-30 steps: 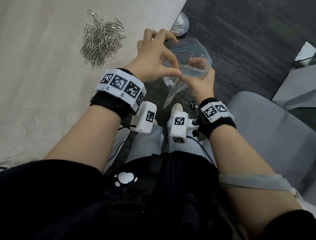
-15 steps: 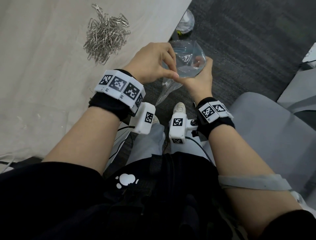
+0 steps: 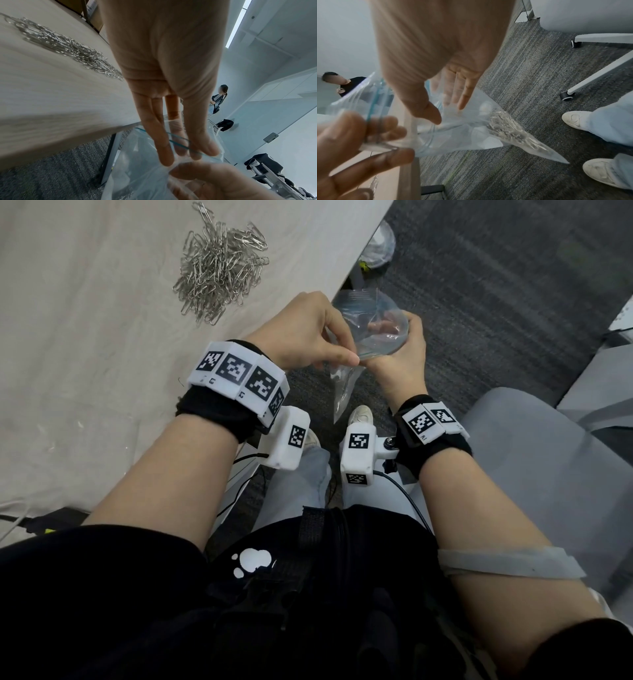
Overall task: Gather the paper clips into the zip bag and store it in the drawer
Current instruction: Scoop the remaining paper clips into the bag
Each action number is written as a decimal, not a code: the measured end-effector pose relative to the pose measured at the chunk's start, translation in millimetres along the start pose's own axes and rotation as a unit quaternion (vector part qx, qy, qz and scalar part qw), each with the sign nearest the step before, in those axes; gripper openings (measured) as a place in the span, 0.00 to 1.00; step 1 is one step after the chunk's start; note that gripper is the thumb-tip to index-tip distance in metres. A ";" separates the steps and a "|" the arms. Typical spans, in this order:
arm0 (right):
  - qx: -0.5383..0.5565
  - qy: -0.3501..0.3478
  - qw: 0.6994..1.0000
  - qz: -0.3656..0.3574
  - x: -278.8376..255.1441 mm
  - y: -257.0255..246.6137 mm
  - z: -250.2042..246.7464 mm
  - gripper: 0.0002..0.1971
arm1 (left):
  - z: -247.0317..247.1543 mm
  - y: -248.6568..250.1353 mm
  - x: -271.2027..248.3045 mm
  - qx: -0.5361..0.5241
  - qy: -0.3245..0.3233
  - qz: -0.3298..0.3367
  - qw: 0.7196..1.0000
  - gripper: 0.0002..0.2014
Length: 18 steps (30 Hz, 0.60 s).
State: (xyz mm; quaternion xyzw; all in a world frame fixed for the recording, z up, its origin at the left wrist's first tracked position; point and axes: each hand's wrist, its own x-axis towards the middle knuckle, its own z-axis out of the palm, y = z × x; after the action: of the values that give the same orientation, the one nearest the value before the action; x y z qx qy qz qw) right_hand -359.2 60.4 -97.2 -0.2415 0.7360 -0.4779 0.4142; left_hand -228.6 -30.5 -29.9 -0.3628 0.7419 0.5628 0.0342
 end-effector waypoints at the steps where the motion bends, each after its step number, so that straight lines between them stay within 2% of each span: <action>1: -0.005 0.002 1.000 -0.003 -0.6 -0.7 -0.3 0.32 | 0.0 0.5 -0.9 0.002 -0.003 -0.004 1.000 0.05; 8: 0.011 0.001 0.999 -0.030 -3.4 -1.6 -1.9 0.31 | 3.4 -0.3 -1.9 0.014 0.003 -0.040 0.999 0.10; 13: 0.017 0.001 0.999 -0.037 -4.7 -2.0 -2.2 0.31 | 1.9 -1.7 -4.9 0.009 0.011 -0.037 0.999 0.11; 16: -0.004 0.003 0.999 -0.042 -6.9 -3.9 -0.2 0.31 | -0.2 -0.7 -9.3 -0.013 0.045 -0.025 0.999 0.14; 18: -0.017 0.000 0.999 -0.043 -7.7 -3.8 1.8 0.31 | -2.8 -1.0 -11.1 -0.018 0.108 -0.016 0.994 0.15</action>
State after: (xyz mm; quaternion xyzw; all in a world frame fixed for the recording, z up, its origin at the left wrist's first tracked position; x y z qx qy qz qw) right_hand -353.6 63.7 -91.2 -0.2802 0.7330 -0.4824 0.3894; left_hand -218.9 -27.5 -24.6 -0.4340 0.7254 0.5324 -0.0439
